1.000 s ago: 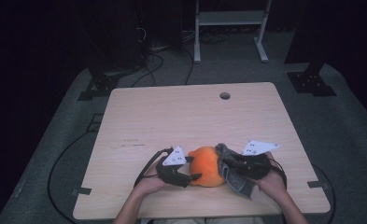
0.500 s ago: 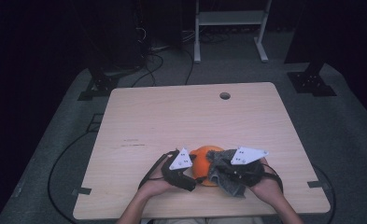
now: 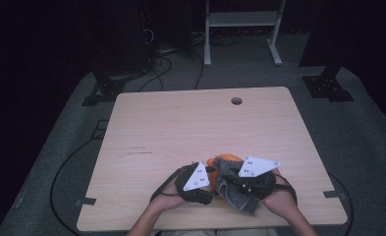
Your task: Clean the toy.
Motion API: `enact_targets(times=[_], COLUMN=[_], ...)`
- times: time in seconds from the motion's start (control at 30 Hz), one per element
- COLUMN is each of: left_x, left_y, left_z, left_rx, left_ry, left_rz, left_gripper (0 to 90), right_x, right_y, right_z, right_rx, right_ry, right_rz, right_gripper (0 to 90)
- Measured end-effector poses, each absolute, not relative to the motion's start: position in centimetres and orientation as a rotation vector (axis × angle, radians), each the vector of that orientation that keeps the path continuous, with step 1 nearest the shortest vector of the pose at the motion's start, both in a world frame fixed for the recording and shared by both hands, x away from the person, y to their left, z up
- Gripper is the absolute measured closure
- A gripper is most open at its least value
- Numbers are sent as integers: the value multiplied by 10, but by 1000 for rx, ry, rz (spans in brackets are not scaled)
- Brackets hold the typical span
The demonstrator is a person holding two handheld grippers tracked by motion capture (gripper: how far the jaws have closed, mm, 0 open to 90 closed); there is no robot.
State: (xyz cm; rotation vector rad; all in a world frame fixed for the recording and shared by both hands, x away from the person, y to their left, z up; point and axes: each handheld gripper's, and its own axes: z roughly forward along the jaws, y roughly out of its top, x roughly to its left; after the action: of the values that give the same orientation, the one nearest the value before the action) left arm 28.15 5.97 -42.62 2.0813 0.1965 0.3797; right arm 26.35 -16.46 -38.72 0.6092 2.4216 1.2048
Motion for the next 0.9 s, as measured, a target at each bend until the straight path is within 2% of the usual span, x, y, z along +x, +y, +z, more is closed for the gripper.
enact_targets(times=[0.03,0.2,0.47,0.6,0.7,0.77,0.9], left_x=[283,283,283,286,290,293,297], left_y=[60,59,61,64,65,66,68], left_z=[-427,-428,-429,-430,-430,-431,-433], left_rx=[2072,2081,2117,2118,2076,2073,2061], left_ry=[217,210,187,190,220,263,346], left_rz=[365,349,331,314,265,261,274], left_gripper=[308,310,313,311,277,230,206], right_x=[266,265,259,269,266,268,276], right_y=[-171,-175,-158,-178,-178,-172,-177], right_z=[-390,-385,-385,-384,-382,-385,-395], right_rx=[625,643,559,661,646,624,644], right_ry=[2429,2415,2442,2398,2390,2425,2451], right_rz=[1212,1193,1190,1199,1230,1249,1252], right_gripper=[746,745,739,741,737,729,738])
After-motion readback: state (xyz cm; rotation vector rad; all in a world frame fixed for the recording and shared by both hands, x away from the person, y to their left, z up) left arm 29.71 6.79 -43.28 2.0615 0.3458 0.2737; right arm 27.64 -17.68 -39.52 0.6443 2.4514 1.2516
